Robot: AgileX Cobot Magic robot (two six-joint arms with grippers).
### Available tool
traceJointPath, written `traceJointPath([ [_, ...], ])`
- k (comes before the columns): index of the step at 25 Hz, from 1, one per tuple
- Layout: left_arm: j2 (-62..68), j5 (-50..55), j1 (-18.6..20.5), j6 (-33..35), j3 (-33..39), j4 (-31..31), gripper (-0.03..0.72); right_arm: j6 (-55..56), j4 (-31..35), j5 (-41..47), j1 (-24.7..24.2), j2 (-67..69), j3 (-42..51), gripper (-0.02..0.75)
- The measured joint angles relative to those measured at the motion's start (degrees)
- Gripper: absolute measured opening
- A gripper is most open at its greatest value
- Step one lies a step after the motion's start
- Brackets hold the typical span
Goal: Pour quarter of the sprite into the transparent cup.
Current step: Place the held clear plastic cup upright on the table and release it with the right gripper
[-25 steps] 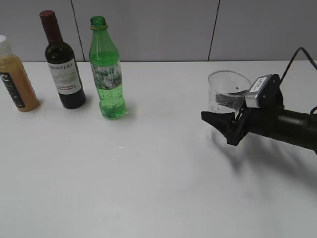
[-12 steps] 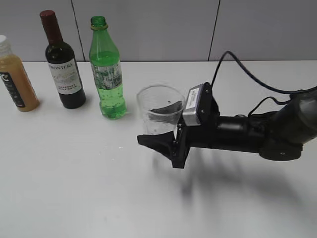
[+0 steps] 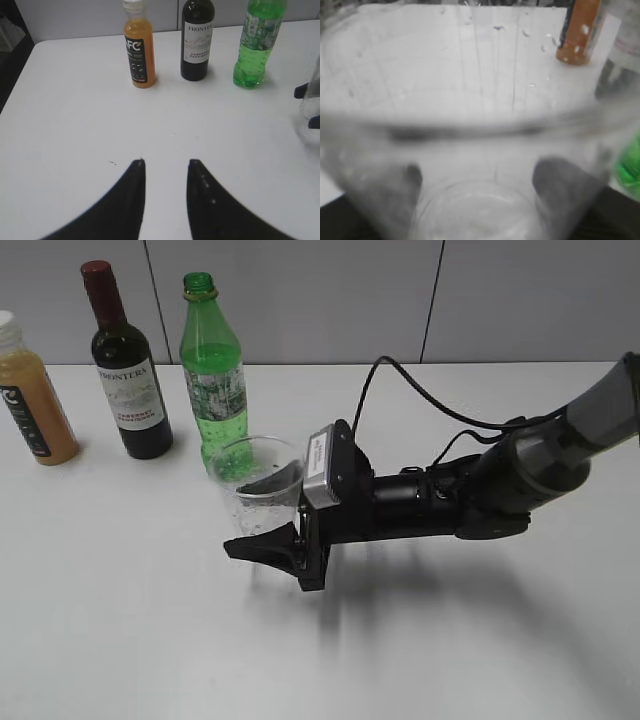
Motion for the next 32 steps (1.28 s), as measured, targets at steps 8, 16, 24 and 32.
traceJointPath([
  [8, 0.00, 0.00, 0.00, 0.00, 0.00, 0.00, 0.228, 2.85, -5.70, 2.36, 0.00, 5.31, -6.00, 0.524],
  [16, 0.00, 0.00, 0.00, 0.00, 0.00, 0.00, 0.228, 2.90, -5.37, 2.36, 0.00, 7.95, -7.09, 0.524],
  [24, 0.00, 0.00, 0.00, 0.00, 0.00, 0.00, 0.228, 2.90, -3.65, 5.09, 0.00, 7.95, -7.09, 0.635],
  [32, 0.00, 0.00, 0.00, 0.00, 0.00, 0.00, 0.228, 5.94, -4.63, 5.14, -1.06, 7.85, -6.68, 0.681],
])
